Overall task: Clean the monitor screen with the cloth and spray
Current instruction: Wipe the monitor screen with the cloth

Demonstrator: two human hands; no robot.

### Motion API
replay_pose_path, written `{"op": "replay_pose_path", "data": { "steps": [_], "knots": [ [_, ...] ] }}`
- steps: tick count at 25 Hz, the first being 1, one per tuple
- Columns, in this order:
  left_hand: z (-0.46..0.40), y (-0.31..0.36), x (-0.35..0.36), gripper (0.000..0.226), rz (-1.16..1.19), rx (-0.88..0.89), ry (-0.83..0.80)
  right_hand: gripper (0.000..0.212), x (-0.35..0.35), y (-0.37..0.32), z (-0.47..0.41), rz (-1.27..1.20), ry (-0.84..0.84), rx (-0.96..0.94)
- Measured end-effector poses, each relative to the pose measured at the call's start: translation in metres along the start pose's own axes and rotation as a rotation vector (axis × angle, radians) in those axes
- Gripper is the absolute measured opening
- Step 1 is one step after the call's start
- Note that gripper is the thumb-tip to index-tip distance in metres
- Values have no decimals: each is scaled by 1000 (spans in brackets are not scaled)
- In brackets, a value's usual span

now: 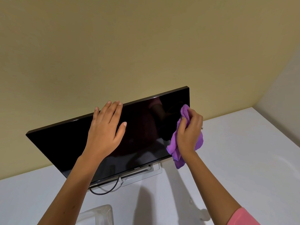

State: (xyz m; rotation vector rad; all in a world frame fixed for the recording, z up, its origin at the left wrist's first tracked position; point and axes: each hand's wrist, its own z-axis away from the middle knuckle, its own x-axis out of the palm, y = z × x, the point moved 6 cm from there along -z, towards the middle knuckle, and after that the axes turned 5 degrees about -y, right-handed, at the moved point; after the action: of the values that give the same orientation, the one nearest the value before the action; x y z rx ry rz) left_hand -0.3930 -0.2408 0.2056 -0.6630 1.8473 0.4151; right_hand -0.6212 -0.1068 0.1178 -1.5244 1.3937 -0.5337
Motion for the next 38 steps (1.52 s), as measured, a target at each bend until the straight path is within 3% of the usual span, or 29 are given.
{"op": "replay_pose_path", "data": {
  "steps": [5,9,12,16,20,23,29,35,38],
  "knots": [
    [28,-34,-6,54,32,-56,51,30,35,-69,6,13,-54,-256],
    [60,-75,-11,54,5,-160,107,37,66,-93,49,111,-264,-435],
    [68,-90,-16,53,-10,-188,150,20,81,-70,78,119,-438,-376],
    [77,-102,-19,52,15,-194,186,6,67,-32,93,289,-450,-322],
    [89,-104,-15,51,50,-205,204,28,26,-4,66,211,-230,-130],
    [81,-102,-15,52,57,-211,201,29,7,5,28,132,-92,-2],
    [82,-101,-13,56,52,-235,211,34,20,-47,3,-3,35,-112],
    [81,-99,-12,59,51,-246,211,46,85,-104,79,28,-261,-389],
    [81,-101,-10,60,31,-239,212,33,111,-99,128,96,-476,-406]
  ]
}}
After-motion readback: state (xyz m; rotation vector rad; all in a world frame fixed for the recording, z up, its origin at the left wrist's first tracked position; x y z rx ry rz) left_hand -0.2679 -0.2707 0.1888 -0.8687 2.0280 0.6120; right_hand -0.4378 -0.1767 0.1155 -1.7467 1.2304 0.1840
